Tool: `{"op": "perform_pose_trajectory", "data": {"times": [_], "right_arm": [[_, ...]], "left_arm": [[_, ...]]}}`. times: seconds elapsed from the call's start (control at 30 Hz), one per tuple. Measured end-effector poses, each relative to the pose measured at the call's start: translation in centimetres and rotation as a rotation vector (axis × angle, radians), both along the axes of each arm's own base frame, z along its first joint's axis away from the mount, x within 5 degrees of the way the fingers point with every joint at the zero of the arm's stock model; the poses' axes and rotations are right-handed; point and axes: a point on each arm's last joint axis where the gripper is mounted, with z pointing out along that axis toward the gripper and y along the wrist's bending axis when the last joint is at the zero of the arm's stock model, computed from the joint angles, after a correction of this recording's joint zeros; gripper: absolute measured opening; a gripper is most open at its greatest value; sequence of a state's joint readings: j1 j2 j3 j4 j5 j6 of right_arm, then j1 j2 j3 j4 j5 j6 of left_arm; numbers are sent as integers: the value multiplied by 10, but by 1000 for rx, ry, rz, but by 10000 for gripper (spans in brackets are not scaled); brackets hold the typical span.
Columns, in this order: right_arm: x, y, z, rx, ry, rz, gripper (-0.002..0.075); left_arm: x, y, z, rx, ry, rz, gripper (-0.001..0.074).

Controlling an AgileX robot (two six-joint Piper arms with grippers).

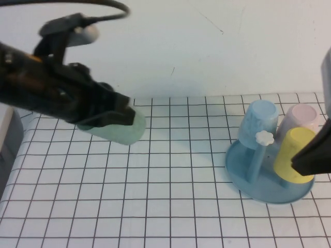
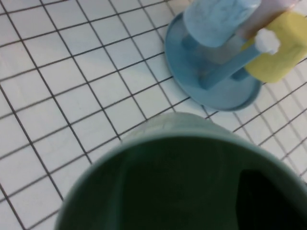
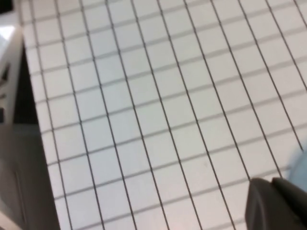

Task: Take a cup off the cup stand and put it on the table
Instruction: Place the cup on the table

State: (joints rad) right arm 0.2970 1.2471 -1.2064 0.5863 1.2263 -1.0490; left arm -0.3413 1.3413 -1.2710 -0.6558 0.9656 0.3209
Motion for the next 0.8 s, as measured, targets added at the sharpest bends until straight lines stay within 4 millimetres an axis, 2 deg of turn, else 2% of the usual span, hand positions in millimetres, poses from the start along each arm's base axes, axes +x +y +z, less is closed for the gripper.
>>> {"op": "perform_pose_trajectory", "data": {"times": [0.13, 0.23, 0.4, 0.6, 0.8], "right_arm": [[-17, -12, 1, -64, -7, -73, 4], [-28, -21, -7, -113, 29, -156, 4], [-47, -42, -30, -255, 73, -306, 4], [-62, -52, -53, -290, 74, -370, 4], [-69, -54, -69, -283, 66, -388, 4]], "left_arm": [[25, -41, -14, 135, -26, -40, 15], [44, -68, -27, 212, -32, -76, 15], [76, -108, -68, 328, 20, -125, 15], [104, -138, -108, 407, 46, -169, 15], [115, -148, -143, 449, 101, -184, 24]]}}
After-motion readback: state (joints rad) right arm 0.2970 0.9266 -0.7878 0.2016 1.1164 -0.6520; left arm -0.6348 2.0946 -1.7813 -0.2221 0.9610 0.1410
